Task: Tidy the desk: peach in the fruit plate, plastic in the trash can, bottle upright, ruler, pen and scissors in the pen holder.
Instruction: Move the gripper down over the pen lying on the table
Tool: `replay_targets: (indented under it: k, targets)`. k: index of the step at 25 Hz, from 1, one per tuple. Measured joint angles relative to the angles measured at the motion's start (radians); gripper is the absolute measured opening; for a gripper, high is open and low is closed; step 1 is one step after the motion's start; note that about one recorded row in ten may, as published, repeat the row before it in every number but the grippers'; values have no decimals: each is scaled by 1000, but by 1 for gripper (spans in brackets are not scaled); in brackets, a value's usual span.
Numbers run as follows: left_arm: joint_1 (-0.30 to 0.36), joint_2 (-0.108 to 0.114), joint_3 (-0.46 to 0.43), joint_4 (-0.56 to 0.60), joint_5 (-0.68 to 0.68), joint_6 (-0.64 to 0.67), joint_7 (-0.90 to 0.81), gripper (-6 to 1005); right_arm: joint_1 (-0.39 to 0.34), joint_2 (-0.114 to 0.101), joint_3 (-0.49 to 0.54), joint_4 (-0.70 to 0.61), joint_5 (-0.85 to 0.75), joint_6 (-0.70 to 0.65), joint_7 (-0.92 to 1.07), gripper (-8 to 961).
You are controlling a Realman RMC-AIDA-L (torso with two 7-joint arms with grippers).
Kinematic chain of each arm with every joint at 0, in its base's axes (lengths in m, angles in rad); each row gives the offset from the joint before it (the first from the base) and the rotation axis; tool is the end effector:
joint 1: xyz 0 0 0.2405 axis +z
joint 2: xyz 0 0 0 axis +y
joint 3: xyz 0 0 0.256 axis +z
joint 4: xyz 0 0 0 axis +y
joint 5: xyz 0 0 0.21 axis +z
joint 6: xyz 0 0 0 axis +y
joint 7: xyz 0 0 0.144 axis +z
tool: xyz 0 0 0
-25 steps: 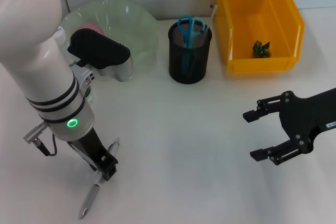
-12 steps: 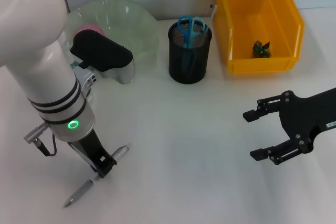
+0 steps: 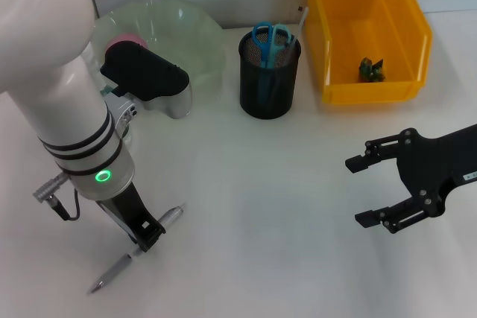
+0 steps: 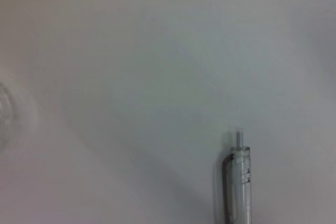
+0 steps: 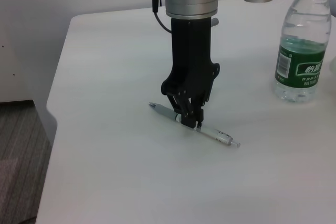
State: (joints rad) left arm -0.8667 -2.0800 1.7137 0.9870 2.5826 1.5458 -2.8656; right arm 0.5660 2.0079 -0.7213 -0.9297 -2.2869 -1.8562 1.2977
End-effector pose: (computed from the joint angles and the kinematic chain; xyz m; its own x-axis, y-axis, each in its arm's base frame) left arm -0.1645 0.3466 -0.0711 0.5368 0.6861 -0.4911 0.5304 -0.7271 -0.4360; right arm 0.2553 0.3187 0.0516 0.9833 -0.0877 -0.1597 -0.0984 -0.9933 -0.0606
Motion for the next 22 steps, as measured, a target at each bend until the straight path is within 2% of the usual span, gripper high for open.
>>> replay_targets:
  k: [16, 21, 22]
  targets:
    - [-4, 0, 4, -9, 2, 5, 12, 130, 3, 0, 0, 0, 0, 0, 4, 823]
    - [-4, 0, 4, -9, 2, 4, 12, 314, 3, 0, 0, 0, 0, 0, 4, 820]
    - [-5, 0, 4, -8, 2, 5, 12, 317, 3, 0, 0, 0, 0, 0, 4, 819]
